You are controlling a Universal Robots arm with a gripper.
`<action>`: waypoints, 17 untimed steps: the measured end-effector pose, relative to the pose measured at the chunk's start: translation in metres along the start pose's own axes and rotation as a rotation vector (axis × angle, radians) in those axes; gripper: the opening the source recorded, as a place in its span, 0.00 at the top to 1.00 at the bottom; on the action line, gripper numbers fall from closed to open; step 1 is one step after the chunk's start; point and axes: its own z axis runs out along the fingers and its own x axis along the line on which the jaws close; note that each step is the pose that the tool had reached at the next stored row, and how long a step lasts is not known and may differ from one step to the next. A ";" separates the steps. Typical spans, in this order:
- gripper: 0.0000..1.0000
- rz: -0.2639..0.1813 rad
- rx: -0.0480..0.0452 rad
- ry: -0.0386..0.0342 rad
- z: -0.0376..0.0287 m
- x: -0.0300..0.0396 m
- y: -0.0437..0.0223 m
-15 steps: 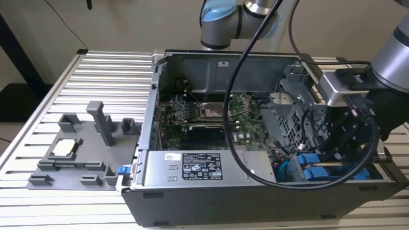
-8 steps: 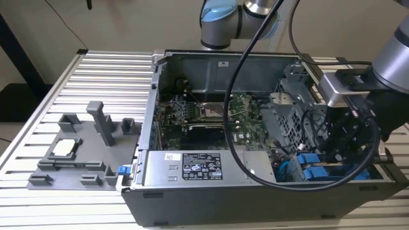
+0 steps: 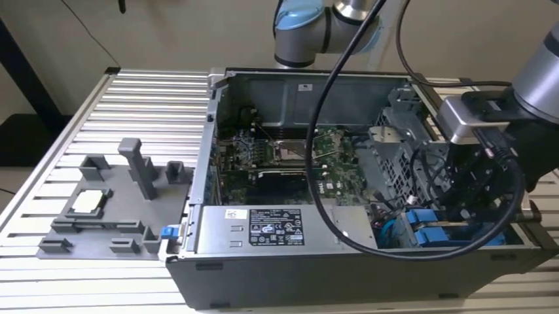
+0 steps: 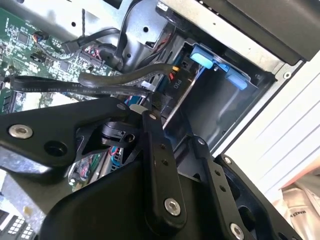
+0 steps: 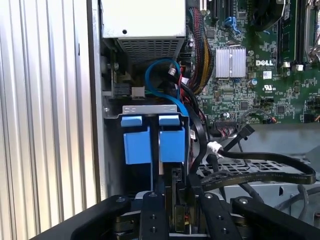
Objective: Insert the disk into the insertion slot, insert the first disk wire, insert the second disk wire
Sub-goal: 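Insert the second disk wire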
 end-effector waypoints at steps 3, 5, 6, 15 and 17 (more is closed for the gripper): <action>0.68 0.000 0.0000 -0.0002 -0.0023 0.0001 0.0000; 0.68 0.000 0.0000 -0.0001 -0.0054 0.0000 -0.0001; 0.68 0.000 0.0000 -0.0001 -0.0069 -0.0001 -0.0001; 0.68 0.000 0.0000 0.0000 -0.0314 -0.0010 -0.0004; 0.68 0.000 0.0000 -0.0008 -0.0314 -0.0010 -0.0004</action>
